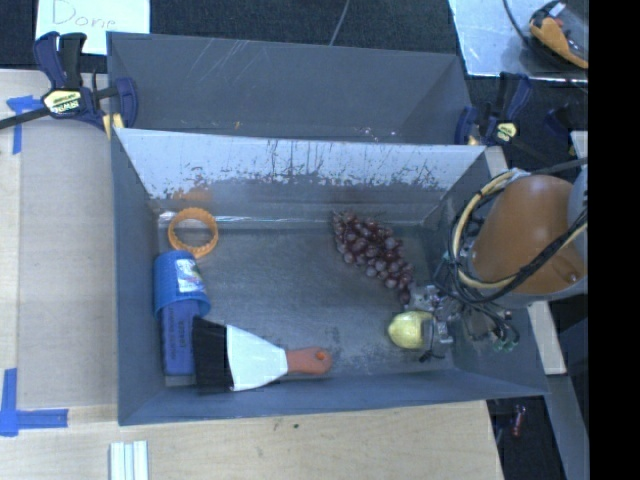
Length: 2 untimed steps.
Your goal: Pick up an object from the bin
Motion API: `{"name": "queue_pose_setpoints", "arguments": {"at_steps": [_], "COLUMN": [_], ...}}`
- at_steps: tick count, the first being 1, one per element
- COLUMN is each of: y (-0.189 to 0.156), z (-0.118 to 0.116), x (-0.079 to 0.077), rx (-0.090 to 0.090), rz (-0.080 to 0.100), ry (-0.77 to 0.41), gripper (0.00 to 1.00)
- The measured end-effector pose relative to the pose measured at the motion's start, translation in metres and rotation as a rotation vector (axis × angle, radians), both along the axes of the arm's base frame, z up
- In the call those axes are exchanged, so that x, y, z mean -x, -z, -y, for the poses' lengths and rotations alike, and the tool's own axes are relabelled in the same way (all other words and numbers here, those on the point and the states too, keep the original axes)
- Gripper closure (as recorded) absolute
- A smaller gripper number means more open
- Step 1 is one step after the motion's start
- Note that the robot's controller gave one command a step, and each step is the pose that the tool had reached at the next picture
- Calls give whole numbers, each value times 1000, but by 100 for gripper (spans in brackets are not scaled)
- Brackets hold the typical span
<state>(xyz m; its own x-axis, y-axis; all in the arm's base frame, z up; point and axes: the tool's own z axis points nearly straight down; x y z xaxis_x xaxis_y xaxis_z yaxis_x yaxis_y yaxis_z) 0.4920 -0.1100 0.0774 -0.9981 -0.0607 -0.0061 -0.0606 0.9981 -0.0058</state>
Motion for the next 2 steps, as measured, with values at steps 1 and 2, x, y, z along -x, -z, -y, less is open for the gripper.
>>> {"name": "queue_pose_setpoints", "arguments": {"at_steps": [1, 2], "y": [-4, -13], "z": [0, 0], "x": [-1, -1], "rx": [0, 0], "rz": [5, 6], "ry": [-1, -1], "gripper": [100, 100]}}
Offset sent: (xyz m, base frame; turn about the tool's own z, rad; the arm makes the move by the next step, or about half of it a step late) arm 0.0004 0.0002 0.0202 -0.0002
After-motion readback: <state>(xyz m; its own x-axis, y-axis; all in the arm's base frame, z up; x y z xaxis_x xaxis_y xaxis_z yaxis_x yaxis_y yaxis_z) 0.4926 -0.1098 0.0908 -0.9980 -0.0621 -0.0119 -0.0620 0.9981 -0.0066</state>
